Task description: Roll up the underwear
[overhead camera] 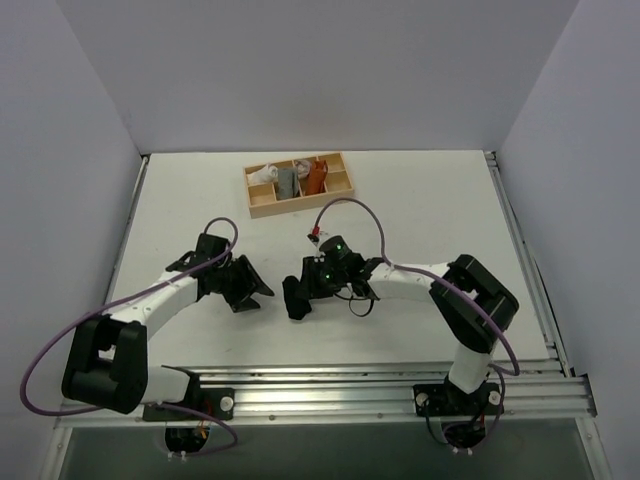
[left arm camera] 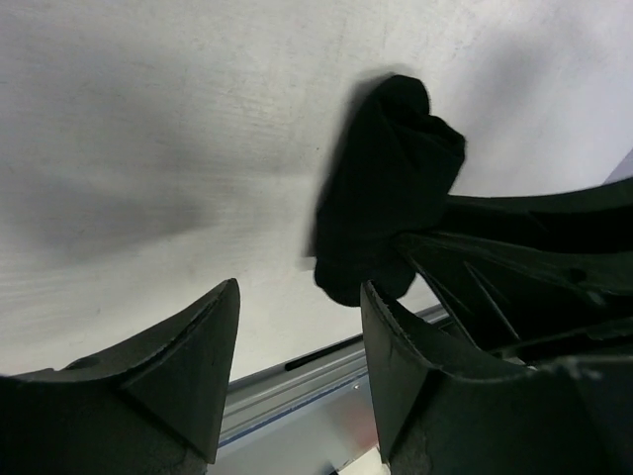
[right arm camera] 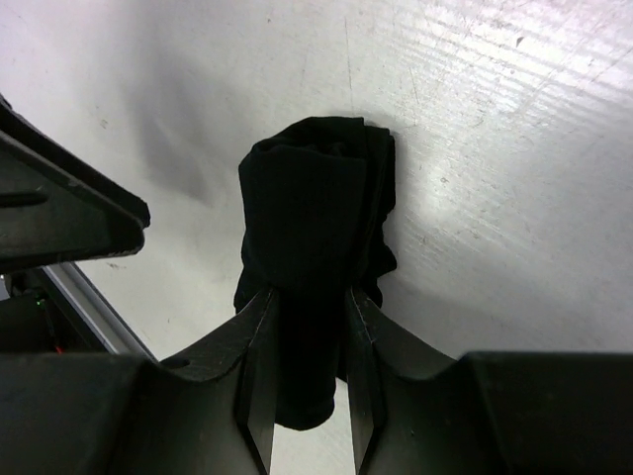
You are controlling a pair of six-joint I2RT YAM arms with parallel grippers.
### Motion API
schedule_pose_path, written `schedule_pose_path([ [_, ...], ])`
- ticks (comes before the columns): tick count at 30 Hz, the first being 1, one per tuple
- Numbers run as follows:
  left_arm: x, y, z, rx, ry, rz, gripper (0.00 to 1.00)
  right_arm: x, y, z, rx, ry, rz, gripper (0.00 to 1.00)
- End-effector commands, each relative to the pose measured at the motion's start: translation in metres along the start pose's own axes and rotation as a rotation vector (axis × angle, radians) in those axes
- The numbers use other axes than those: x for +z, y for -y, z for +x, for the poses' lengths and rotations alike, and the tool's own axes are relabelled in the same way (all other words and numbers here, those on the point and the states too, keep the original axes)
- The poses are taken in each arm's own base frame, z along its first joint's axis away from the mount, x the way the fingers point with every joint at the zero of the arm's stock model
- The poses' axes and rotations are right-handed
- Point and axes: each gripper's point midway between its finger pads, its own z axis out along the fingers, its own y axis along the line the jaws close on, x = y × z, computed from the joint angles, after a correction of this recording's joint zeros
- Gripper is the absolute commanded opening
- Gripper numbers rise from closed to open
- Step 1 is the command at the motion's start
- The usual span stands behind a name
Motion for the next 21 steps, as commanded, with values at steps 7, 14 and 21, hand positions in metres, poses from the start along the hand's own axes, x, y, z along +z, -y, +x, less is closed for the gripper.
schedule_pose_path([
  [7, 0.021, 0.014, -0.007, 0.026, -0.004, 0.122, 0.61, 0.019, -0.009, 0.014, 0.041, -0.027, -0.050, 0.00],
  [14, 0.043, 0.010, -0.006, 0.026, -0.044, 0.141, 0.64, 0.024, -0.007, 0.029, 0.074, -0.049, -0.083, 0.00],
  [21, 0.058, 0.001, -0.004, 0.018, -0.073, 0.121, 0.64, 0.026, -0.009, 0.036, 0.082, -0.066, -0.093, 0.00],
])
